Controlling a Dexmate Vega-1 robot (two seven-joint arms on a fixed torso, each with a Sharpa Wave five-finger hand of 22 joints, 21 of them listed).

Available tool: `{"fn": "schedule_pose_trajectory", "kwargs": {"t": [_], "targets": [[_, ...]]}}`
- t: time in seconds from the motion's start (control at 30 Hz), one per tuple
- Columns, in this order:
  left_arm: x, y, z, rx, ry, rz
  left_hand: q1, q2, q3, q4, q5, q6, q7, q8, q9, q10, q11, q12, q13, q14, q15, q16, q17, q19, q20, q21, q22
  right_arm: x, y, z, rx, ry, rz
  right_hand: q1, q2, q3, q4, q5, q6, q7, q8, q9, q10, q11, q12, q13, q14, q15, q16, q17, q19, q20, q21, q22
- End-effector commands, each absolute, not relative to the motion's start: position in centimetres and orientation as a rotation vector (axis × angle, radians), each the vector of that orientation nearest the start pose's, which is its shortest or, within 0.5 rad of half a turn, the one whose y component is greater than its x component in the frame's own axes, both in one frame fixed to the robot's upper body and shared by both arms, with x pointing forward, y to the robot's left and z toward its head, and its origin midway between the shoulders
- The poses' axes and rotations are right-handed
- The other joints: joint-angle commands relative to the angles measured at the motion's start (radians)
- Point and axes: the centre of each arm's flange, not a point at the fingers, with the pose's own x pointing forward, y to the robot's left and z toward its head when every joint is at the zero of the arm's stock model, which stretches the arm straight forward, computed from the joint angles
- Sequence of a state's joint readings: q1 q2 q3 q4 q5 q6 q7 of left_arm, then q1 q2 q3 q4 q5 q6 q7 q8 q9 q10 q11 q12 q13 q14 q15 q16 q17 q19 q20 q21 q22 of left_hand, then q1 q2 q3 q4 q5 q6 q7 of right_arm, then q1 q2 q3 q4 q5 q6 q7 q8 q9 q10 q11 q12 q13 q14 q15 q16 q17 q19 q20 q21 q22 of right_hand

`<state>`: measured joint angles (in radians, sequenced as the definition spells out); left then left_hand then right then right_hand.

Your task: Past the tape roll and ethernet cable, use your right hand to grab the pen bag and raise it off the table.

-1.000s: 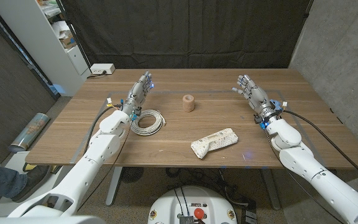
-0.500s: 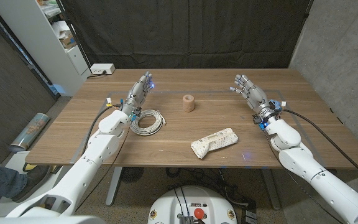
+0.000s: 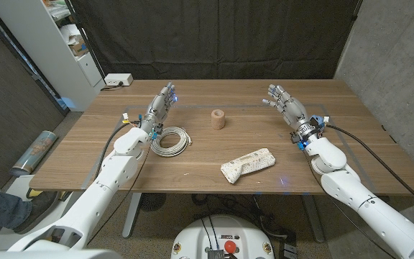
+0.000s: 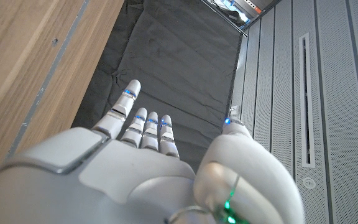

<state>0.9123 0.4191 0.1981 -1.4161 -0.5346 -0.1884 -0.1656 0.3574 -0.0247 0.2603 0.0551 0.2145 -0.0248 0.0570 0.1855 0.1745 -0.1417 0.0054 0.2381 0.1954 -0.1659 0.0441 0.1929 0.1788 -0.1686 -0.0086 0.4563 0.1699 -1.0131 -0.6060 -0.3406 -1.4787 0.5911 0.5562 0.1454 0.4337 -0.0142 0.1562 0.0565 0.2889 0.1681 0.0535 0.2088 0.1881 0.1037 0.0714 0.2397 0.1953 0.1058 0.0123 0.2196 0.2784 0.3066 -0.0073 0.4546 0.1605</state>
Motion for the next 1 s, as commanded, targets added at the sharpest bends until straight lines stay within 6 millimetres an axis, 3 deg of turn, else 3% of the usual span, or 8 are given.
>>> {"fn": "schedule_pose_trajectory", "kwargs": {"t": [0.03, 1.0], "targets": [[63.5, 27.7, -0.9, -0.015, -0.624, -0.292, 0.000, 0.005, -0.001, -0.006, 0.006, 0.002, 0.001, 0.005, 0.005, 0.000, -0.001, -0.002, 0.001, -0.001, 0.001, 0.003, 0.004, -0.121, 0.008, -0.002, 0.002, 56.9, -27.6, -3.0, -0.142, -0.859, 0.381, 0.005, 0.008, 0.003, -0.004, 0.007, 0.010, 0.002, 0.007, 0.004, 0.012, 0.002, 0.000, 0.002, 0.006, 0.001, 0.009, 0.000, 0.010, 0.004, -0.003, 0.006], [63.8, 28.0, -0.8, -0.050, -0.634, -0.289, -0.001, 0.009, -0.003, -0.008, 0.006, 0.004, 0.002, 0.005, 0.005, 0.004, 0.000, -0.005, 0.000, 0.000, 0.001, 0.003, 0.004, -0.119, 0.009, -0.013, 0.002, 54.8, -27.0, -2.1, -0.180, -0.921, 0.414, 0.003, 0.009, 0.000, -0.006, 0.009, 0.020, -0.002, 0.005, 0.005, 0.023, 0.001, -0.005, 0.002, 0.008, 0.001, 0.007, -0.008, 0.013, 0.007, -0.021, 0.006]]}}
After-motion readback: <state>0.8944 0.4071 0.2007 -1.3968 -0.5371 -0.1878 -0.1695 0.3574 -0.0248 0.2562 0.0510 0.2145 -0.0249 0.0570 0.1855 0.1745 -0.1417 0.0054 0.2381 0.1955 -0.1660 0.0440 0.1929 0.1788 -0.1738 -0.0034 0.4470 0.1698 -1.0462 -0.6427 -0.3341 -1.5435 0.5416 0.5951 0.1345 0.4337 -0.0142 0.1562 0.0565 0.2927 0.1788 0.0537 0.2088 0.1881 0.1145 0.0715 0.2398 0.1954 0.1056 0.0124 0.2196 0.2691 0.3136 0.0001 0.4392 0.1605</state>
